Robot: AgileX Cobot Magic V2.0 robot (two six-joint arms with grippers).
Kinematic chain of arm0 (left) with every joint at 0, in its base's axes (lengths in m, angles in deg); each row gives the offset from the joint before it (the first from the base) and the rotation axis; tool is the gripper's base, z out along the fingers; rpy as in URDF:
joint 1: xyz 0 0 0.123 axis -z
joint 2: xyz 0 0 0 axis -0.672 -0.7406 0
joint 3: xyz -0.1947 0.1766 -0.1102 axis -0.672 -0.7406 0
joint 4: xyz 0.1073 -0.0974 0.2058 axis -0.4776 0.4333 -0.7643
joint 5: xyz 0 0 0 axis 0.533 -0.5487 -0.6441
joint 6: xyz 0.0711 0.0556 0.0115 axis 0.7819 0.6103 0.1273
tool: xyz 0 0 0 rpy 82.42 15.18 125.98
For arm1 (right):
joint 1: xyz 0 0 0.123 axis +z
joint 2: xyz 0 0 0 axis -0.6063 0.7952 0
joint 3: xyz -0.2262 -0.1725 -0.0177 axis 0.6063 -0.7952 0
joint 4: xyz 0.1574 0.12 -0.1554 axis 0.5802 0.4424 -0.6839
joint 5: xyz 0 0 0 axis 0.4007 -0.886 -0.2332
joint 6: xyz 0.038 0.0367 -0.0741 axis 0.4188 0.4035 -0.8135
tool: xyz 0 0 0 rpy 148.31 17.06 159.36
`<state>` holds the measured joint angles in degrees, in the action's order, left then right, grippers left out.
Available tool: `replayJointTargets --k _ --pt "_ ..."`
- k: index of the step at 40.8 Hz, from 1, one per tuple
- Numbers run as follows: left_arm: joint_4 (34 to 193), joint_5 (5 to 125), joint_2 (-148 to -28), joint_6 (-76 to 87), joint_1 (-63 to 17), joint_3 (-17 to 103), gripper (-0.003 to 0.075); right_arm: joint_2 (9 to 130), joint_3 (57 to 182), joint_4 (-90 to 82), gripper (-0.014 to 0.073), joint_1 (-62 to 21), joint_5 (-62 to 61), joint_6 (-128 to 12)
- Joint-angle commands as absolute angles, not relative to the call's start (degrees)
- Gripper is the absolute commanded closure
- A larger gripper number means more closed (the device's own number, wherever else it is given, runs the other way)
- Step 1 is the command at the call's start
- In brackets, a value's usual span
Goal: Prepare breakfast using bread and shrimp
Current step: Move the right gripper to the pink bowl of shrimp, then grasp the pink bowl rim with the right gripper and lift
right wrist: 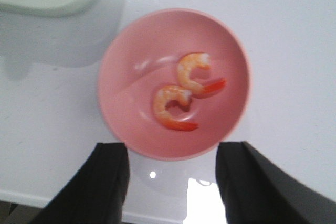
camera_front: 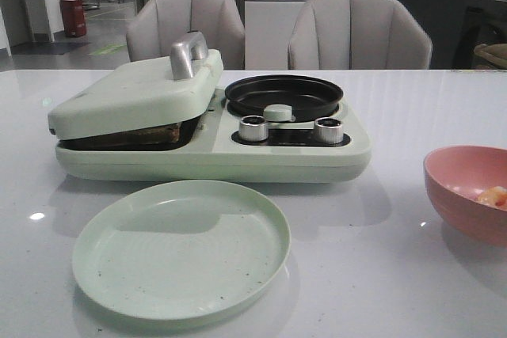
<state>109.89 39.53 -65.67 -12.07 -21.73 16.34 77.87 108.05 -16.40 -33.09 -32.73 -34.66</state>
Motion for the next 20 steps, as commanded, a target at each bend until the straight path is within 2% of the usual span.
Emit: replayJointTargets --k 1,9,20 --pt "111.1 43.5 -65.7 -12.6 -21.2 18.0 0.0619 82.5 112.3 -17.1 0.0119 -37.8 -31.1 -34.6" --pt "111.1 43.5 -65.7 -12.6 -21.2 18.0 0.0619 91.4 114.8 -17.5 0.0119 -41.4 -28.4 -35.6" --pt "111.1 43.5 -65.7 -12.6 -21.2 18.0 0.0619 99.6 115.3 -19.3 0.0120 -41.4 -21.5 -35.6"
